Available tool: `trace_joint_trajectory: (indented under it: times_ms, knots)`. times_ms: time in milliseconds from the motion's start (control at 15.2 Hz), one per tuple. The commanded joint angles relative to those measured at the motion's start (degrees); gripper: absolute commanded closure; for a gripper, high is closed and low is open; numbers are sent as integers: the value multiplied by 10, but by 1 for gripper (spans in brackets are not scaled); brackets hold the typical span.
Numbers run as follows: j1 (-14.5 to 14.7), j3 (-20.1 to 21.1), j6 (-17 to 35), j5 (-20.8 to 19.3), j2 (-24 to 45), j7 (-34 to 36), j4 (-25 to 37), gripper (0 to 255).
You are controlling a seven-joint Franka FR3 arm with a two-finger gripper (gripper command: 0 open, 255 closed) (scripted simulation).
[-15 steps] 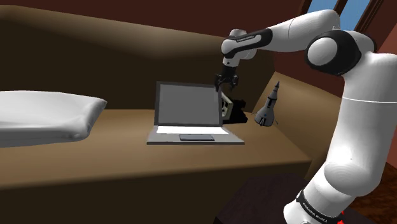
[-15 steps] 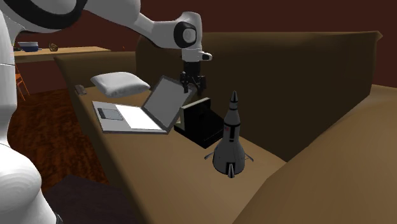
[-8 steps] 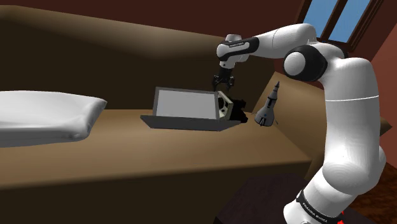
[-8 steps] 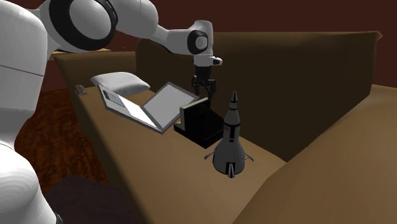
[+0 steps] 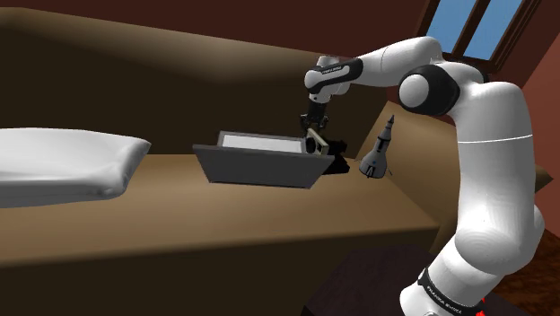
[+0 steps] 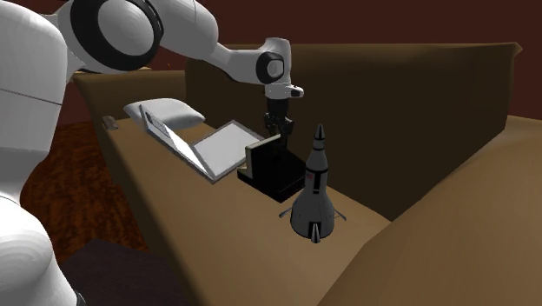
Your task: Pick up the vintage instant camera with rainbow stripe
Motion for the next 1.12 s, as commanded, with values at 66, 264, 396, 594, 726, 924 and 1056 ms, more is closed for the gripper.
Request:
trace_joint_trajectory:
  times_ms: [66, 264, 396, 594, 726, 924, 1056]
  knots:
    - [-1, 0, -1, 0, 2, -1, -1, 255]
    - [-1, 0, -4, 0, 2, 0, 2, 255]
    - [-1, 0, -5, 0, 3, 0, 3, 255]
    - [0, 0, -14, -1, 0, 1, 10, 255]
    - [0, -1, -28, -2, -4, 2, 20, 255]
    - [-1, -2, -48, -3, -8, 3, 36, 255]
    - [-1, -2, -62, -4, -10, 3, 48, 255]
